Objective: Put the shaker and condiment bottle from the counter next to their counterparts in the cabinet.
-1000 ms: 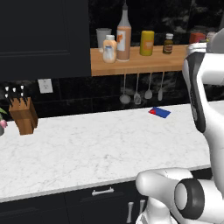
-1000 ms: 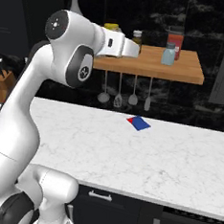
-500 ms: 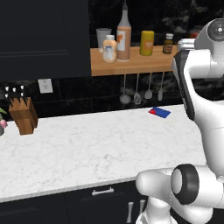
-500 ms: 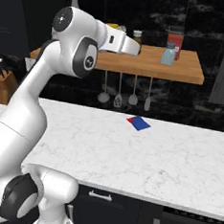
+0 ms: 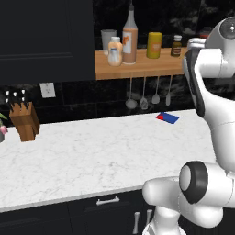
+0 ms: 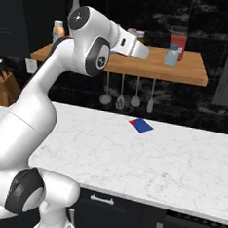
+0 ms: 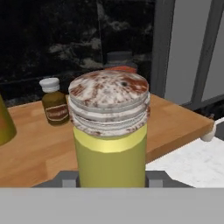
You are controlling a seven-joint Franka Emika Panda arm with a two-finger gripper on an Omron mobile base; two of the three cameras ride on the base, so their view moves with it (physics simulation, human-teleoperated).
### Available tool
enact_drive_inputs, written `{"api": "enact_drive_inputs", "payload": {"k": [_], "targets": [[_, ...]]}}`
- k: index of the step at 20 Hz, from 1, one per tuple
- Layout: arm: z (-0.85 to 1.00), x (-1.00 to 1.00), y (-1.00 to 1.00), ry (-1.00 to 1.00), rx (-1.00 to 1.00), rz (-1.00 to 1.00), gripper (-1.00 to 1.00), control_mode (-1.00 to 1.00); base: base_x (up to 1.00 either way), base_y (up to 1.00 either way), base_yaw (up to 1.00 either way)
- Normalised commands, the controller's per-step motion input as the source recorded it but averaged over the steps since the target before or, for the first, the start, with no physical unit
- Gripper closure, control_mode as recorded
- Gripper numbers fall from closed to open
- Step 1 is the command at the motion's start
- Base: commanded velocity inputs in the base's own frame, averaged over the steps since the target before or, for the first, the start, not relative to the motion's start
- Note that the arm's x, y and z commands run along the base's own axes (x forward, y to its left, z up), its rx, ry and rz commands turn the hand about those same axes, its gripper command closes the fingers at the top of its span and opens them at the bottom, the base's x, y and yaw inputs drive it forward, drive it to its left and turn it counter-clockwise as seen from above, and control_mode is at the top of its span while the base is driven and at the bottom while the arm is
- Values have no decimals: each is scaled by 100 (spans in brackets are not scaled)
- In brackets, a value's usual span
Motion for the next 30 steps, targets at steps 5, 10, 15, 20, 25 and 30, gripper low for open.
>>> {"api": "enact_drive_inputs", "payload": {"k": [5,10,15,20,25,30], "targets": [[-20,30,-16,0,7,0,100,-100,0,0,0],[-27,41,0,0,1,0,100,-100,0,0,0],[-7,42,-1,0,2,0,100,-100,0,0,0],[0,44,-1,-1,0,0,100,-100,0,0,0],[0,23,-20,0,0,0,100,-100,0,0,0],[0,17,-36,0,1,0,100,-100,0,0,0]]}}
